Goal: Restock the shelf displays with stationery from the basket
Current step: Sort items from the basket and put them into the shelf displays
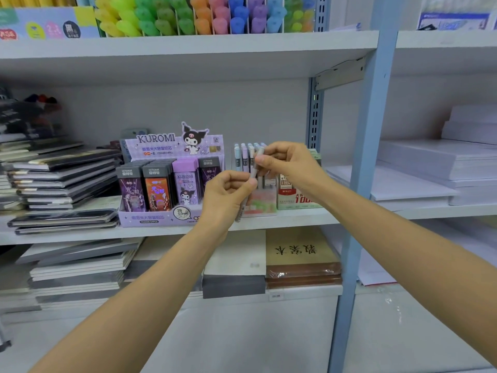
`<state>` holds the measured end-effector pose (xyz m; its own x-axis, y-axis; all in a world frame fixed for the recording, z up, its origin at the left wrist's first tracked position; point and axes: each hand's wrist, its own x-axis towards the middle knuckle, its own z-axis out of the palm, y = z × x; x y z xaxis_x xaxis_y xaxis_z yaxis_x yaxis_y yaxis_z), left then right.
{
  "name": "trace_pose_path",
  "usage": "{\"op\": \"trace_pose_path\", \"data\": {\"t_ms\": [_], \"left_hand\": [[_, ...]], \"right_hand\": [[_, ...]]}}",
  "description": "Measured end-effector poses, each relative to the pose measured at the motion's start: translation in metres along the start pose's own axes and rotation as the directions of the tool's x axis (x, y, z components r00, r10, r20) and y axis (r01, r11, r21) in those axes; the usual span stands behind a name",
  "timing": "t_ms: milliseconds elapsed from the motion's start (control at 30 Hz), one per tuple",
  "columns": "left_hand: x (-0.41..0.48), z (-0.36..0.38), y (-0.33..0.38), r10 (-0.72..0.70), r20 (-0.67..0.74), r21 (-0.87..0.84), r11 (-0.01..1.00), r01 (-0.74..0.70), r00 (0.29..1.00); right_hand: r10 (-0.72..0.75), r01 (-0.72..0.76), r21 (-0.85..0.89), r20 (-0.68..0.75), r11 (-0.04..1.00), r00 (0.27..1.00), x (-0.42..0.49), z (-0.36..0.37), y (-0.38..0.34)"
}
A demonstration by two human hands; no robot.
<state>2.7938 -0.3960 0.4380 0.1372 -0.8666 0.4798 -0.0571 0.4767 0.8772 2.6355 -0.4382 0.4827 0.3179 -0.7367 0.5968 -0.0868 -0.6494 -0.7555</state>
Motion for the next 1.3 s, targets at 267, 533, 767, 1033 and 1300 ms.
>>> {"op": "trace_pose_path", "data": {"t_ms": [267,533,767,1033,1300], "left_hand": [[0.005,-0.003,-0.012,0.41,0.135,0.66,0.642,-0.391,0.902],[0.002,-0.01,-0.036,0.263,0.42,0.824,0.29,-0.486,0.869],[0.003,-0.011,-0.039,0.286,0.429,0.825,0.263,-0.5,0.857],[0.002,-0.012,-0.04,0.273,0.427,0.836,0.245,-0.492,0.862],[-0.019,-0.006,-0.044,0.432,0.359,0.822,0.275,-0.5,0.827]], "right_hand": [[-0.107,0.091,-0.072,-0.261,0.993,0.959,0.012,-0.038,-0.014],[-0.108,0.033,-0.378,-0.177,0.925,0.978,0.022,-0.031,0.009],[-0.06,0.028,-0.501,-0.048,0.865,0.997,0.025,-0.021,0.02],[-0.184,0.061,-0.603,-0.143,0.795,0.973,0.027,-0.011,0.029],[-0.386,0.23,-0.592,-0.15,0.772,0.91,-0.025,-0.003,0.036]]}}
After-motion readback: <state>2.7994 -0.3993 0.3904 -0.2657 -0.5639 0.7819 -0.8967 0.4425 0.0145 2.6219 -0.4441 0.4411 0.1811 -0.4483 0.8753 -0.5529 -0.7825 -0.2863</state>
